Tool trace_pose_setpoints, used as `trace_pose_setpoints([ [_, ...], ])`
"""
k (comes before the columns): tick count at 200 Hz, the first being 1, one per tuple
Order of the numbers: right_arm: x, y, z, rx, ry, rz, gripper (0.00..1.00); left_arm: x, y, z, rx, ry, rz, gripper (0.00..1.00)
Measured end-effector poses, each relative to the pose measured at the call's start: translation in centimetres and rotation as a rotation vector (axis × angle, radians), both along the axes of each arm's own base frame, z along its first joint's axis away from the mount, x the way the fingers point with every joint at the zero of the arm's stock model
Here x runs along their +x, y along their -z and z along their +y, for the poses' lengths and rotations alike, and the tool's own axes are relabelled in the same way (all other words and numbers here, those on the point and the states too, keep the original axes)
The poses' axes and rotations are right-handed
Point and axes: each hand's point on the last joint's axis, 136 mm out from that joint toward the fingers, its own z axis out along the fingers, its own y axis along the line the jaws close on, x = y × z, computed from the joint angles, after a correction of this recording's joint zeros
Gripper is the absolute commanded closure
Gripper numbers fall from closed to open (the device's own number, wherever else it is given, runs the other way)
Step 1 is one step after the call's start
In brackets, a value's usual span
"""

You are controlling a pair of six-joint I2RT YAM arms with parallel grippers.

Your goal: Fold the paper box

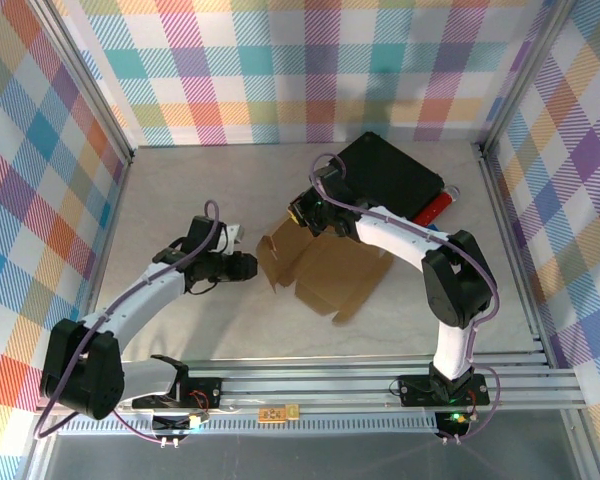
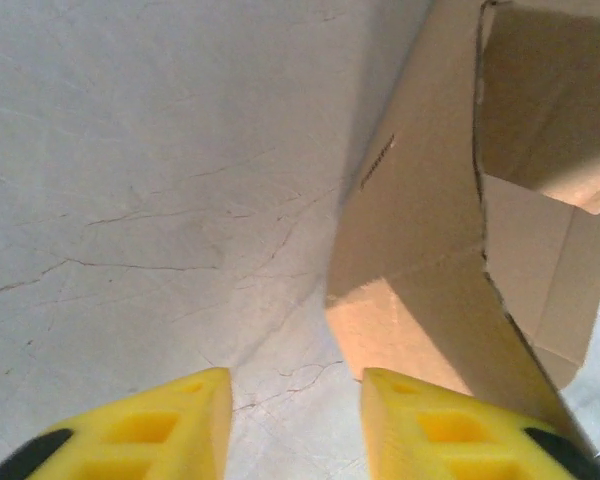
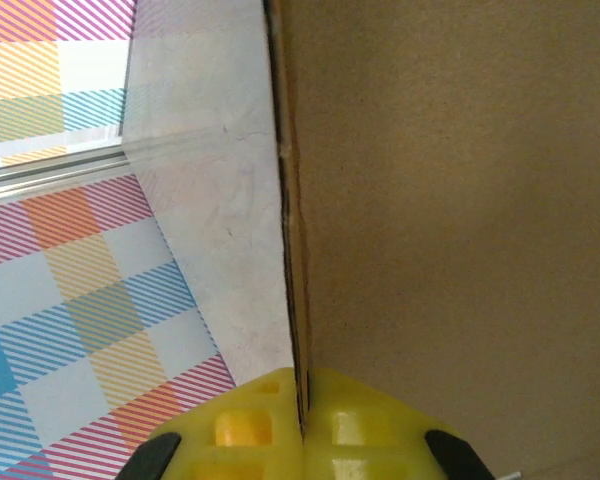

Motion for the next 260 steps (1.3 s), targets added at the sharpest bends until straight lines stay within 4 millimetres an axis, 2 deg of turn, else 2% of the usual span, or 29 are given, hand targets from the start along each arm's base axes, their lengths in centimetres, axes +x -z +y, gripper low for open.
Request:
trace_pose_setpoints([
  [27, 0.0, 0.3, 0.0, -0.011, 0.0, 0.013, 1.0, 0.0, -2.9, 0.8, 0.013, -0.029, -0.111, 0.32],
  [48, -0.1, 0.3, 0.0, -0.011, 0.0, 0.014, 1.0, -0.4, -5.2, 0.9, -0.024, -0.058, -0.154, 0.29],
  [64, -0.1, 0.3, 0.0, -0.011, 0.0, 0.014, 1.0, -0.1, -5.6, 0.9, -0.033, -0.083, -0.126, 0.29],
  [79, 0.0, 0.2, 0.0, -0.01, 0.0, 0.013, 1.0, 0.0, -4.7, 0.9, -0.019, -0.105, -0.063, 0.3],
  [116, 0.0, 0.0, 0.1, -0.007, -0.003, 0.013, 1.0, 0.3, -1.0, 0.4, 0.035, -0.131, 0.118, 0.39],
  [151, 0.1, -0.3, 0.2, -0.003, -0.003, 0.01, 1.0, 0.6, 0.3, -0.9, 0.056, -0.145, 0.179, 0.56],
  [175, 0.1, -0.3, 0.2, 0.0, -0.002, 0.013, 1.0, 0.8, 0.8, -1.2, 0.081, -0.169, 0.187, 0.86],
  [190, 0.1, -0.3, 0.3, 0.013, 0.004, 0.021, 1.0, 1.2, 0.9, -1.0, 0.106, -0.215, 0.184, 1.0],
  [217, 0.1, -0.3, 0.5, 0.069, 0.04, 0.022, 1.0, 2.3, 0.9, 0.4, 0.2, -0.313, 0.166, 1.0],
  [260, -0.9, -0.9, 2.6, 0.193, 0.118, -0.035, 1.0, 4.2, -0.1, 3.7, 0.323, -0.501, 0.087, 1.0],
])
